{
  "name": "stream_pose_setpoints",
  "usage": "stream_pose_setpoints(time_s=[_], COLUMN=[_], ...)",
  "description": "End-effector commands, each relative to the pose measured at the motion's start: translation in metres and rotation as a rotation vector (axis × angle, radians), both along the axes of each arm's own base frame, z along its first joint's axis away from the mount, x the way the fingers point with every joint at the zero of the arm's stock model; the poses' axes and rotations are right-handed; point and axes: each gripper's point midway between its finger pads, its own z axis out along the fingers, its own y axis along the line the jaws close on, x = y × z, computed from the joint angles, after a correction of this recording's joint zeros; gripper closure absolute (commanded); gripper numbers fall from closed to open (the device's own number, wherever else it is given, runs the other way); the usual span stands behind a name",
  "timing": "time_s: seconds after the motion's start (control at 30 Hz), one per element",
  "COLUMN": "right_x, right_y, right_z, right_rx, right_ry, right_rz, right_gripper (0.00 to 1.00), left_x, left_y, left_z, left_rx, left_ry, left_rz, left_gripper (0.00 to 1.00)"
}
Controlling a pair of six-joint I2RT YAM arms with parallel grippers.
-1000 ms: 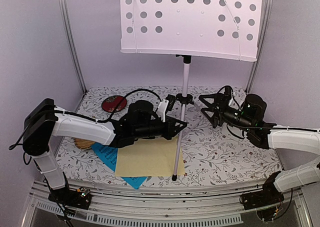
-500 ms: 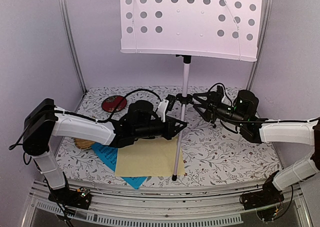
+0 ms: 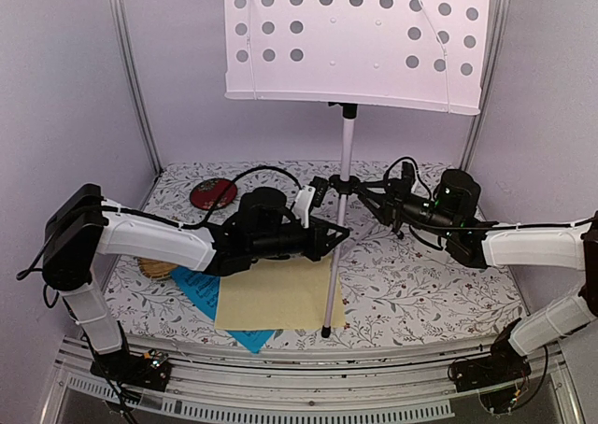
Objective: Pack up the instrument practice props
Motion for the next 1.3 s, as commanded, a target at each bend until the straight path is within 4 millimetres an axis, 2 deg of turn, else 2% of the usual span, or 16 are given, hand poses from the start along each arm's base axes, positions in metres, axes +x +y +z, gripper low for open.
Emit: stream_pose_setpoints(time_s=[0.0,0.07,0.13,0.23,0.3,0.47,0.63,0.87,1.0,1.17,1.27], right_x=[-0.001,-0.001,-0.001,-0.001,-0.001,0.000,-0.004,-0.004,0.001,0.016,0.018], right_y=[0.005,0.004,0.003,0.003,0.003,0.003,0.001,-0.001,-0.004,-0.010,-0.006], right_z=[0.018,0.017,0.014,0.014,0.013,0.012,0.009,0.009,0.003,-0.007,-0.012], right_rx=[0.037,0.036,0.034,0.033,0.025,-0.029,-0.154,-0.567,-0.903,-1.251,-1.469], right_ry=[-0.048,-0.046,-0.042,-0.046,-0.055,-0.138,-0.346,-0.837,-1.164,-1.390,-1.513], right_rz=[0.014,0.010,0.006,0.006,0.006,-0.003,-0.017,-0.093,-0.124,-0.158,-0.176], right_gripper=[0.85,0.90,0.90,0.83,0.83,0.94,0.98,0.98,0.98,0.98,0.98], left_x=[0.005,0.004,0.005,0.004,0.004,0.005,0.005,0.004,0.004,0.003,0.003], left_y=[0.010,0.009,0.010,0.010,0.009,0.009,0.010,0.009,0.008,0.009,0.010], left_z=[-0.013,-0.013,-0.013,-0.014,-0.012,-0.011,-0.011,-0.009,-0.007,-0.007,-0.007], left_rx=[0.090,0.090,0.090,0.091,0.088,0.086,0.088,0.082,0.078,0.079,0.077], left_ry=[-0.040,-0.040,-0.040,-0.038,-0.041,-0.042,-0.044,-0.045,-0.046,-0.047,-0.043], left_rz=[0.018,0.016,0.017,0.016,0.018,0.019,0.018,0.013,0.011,0.010,0.012], left_gripper=[1.00,1.00,1.00,1.00,1.00,1.00,1.00,1.00,1.00,1.00,1.00])
